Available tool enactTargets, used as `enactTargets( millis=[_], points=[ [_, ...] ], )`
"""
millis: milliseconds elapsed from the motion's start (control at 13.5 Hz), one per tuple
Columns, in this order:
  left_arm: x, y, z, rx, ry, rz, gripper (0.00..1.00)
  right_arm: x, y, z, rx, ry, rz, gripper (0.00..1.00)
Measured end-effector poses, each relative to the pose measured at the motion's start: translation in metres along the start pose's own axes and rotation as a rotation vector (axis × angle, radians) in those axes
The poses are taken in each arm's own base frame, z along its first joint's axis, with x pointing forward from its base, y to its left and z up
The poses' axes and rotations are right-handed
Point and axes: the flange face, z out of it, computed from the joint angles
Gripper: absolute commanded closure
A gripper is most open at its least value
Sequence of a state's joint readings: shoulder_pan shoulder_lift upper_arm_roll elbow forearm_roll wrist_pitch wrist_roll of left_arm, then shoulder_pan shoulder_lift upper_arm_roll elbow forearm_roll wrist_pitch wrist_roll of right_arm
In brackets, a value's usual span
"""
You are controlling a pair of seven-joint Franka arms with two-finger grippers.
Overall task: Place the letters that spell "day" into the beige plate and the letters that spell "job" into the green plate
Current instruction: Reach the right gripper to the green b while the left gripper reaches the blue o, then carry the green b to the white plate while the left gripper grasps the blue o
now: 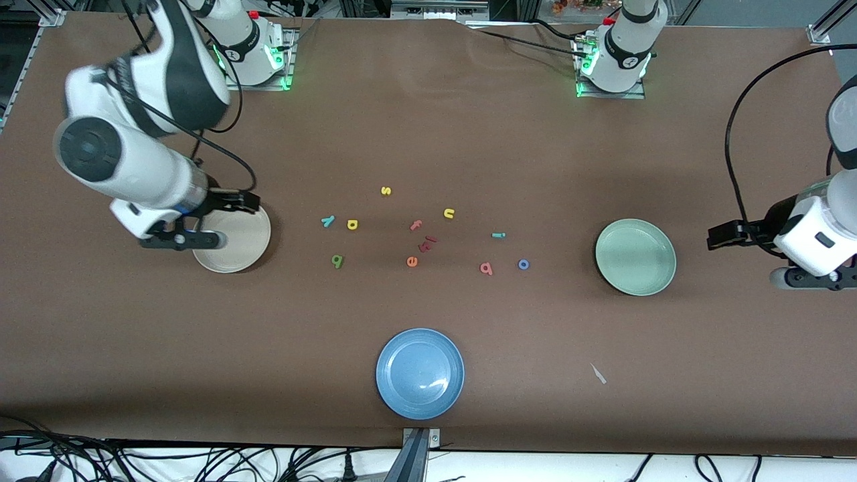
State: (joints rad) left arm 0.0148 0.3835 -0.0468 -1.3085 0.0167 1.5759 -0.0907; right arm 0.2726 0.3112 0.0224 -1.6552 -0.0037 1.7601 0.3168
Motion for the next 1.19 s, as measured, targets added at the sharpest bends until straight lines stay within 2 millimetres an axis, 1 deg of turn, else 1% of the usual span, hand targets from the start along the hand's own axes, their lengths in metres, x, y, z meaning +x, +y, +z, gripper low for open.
enactTargets(
  millis=[148, 297, 519, 593, 668, 742, 816, 890, 1039, 1187],
  points=[
    [0.004, 0.023, 0.018, -0.013, -0.032, -0.059, 0.01, 0.013, -0.032, 0.041, -0.007, 0.002, 0.045, 0.0],
    [0.01, 0.046, 0.041, -0.062, -0.075, -0.145, 0.01, 0.025, -0.061, 0.082, -0.002, 0.028, 0.103, 0.01],
    [0.02, 0.07, 0.081, -0.092, -0.138, -0.282, 0.01, 0.039, -0.1, 0.135, 0.023, 0.098, 0.185, 0.12],
    [0.024, 0.086, 0.097, -0.087, -0.15, -0.312, 0.02, 0.041, -0.113, 0.15, 0.038, 0.123, 0.213, 0.25],
    [0.027, 0.105, 0.115, -0.08, -0.15, -0.341, 0.02, 0.041, -0.127, 0.163, 0.051, 0.142, 0.238, 0.37],
    [0.03, 0.127, 0.135, -0.075, -0.145, -0.371, 0.03, 0.04, -0.138, 0.176, 0.058, 0.15, 0.258, 0.45],
    [0.033, 0.148, 0.157, -0.072, -0.136, -0.398, 0.07, 0.039, -0.144, 0.187, 0.057, 0.15, 0.269, 0.46],
    [0.034, 0.168, 0.179, -0.072, -0.125, -0.421, 0.14, 0.04, -0.145, 0.195, 0.055, 0.147, 0.274, 0.46],
    [0.035, 0.199, 0.218, -0.087, -0.11, -0.464, 0.16, 0.043, -0.14, 0.202, 0.047, 0.142, 0.282, 0.46],
    [0.033, 0.217, 0.25, -0.135, -0.121, -0.505, 0.17, 0.044, -0.137, 0.207, 0.041, 0.137, 0.287, 0.46]
  ],
)
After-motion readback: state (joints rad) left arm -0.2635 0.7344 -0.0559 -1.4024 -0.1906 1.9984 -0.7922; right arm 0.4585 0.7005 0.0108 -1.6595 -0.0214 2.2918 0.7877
